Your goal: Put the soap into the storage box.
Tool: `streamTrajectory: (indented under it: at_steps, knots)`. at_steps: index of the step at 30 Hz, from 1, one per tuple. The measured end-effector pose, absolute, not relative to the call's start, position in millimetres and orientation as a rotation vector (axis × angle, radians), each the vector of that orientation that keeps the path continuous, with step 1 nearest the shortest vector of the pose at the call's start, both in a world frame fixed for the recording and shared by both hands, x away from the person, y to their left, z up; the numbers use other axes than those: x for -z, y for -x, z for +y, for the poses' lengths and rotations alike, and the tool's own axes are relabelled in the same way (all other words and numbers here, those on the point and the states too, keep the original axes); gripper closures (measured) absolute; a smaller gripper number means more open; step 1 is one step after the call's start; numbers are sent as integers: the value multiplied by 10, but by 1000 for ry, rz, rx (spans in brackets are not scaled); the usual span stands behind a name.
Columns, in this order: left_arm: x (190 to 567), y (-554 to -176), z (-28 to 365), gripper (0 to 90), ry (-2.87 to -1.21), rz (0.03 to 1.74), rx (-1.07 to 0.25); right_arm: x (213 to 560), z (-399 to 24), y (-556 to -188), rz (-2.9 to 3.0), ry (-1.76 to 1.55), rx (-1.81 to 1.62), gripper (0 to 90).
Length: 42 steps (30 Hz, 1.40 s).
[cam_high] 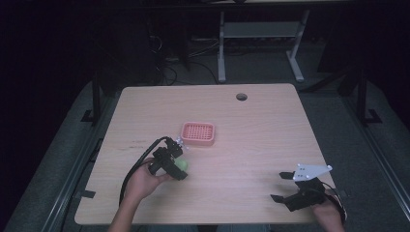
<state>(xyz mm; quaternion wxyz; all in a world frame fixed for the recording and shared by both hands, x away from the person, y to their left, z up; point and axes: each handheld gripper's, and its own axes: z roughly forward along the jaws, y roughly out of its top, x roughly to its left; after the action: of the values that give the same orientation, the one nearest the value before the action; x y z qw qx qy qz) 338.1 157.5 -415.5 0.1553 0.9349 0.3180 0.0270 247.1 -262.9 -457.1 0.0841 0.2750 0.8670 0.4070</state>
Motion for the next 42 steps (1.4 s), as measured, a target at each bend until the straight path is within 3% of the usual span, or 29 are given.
streamTrajectory:
  at_steps: [42]
  knots:
    - [3910,-3898,1380,266,-2661,964,-78,4549,-2627,-2465,2575,-831,-1221,138]
